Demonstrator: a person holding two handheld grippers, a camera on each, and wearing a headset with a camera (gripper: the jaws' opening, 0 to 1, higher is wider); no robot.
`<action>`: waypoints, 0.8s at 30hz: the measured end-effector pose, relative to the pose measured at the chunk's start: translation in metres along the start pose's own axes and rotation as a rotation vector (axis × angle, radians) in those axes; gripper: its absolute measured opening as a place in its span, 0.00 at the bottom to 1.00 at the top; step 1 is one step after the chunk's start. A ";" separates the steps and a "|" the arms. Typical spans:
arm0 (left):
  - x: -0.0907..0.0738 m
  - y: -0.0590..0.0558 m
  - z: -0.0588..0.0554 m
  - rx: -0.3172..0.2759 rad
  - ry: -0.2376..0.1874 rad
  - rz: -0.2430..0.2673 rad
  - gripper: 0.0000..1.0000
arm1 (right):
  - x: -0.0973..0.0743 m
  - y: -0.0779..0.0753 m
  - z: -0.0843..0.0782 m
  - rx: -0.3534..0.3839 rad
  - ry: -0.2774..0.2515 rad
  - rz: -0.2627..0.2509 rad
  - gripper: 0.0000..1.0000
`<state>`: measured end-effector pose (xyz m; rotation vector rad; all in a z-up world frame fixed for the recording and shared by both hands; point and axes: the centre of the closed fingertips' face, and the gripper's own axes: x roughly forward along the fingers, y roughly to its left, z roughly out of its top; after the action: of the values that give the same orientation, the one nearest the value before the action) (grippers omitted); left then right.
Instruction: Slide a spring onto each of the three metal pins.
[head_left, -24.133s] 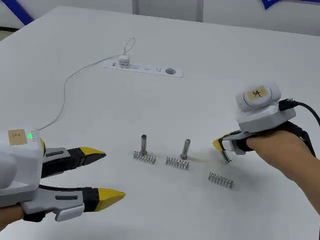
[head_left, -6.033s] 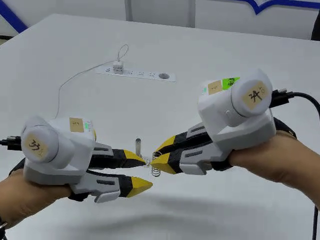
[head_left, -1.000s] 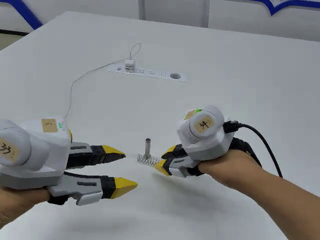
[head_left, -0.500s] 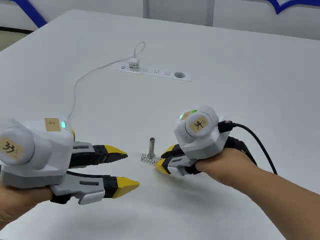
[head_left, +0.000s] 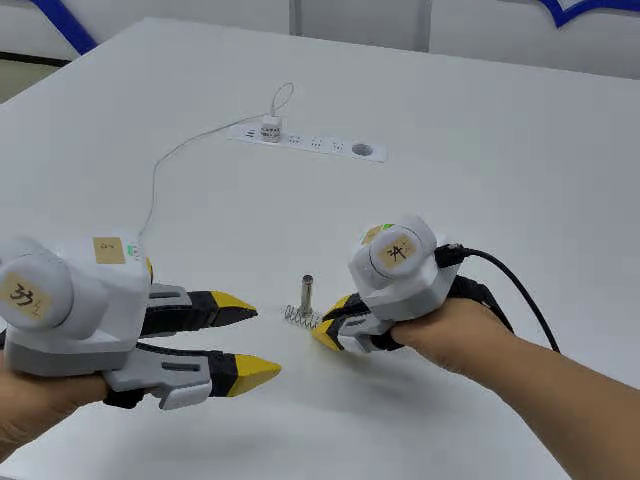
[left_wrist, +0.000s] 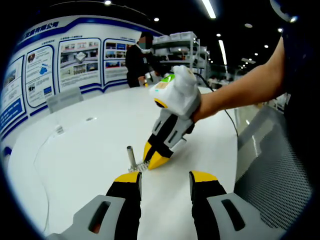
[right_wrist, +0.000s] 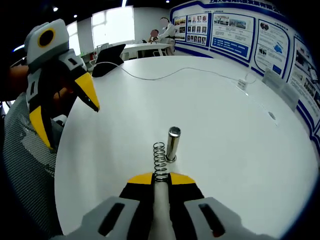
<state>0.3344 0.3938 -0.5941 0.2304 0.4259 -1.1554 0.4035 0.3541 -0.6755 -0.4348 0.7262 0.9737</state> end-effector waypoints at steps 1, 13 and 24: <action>0.000 0.000 0.000 0.000 0.000 0.000 0.39 | 0.000 0.000 0.000 0.004 0.003 0.000 0.11; 0.004 -0.004 -0.001 0.021 0.017 -0.012 0.39 | -0.026 0.022 -0.009 -0.062 0.053 0.042 0.11; 0.014 -0.017 -0.006 0.068 0.052 -0.058 0.37 | -0.057 0.057 -0.011 -0.152 0.088 0.156 0.11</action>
<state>0.3222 0.3784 -0.6050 0.3092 0.4422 -1.2241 0.3302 0.3425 -0.6425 -0.5627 0.7773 1.1674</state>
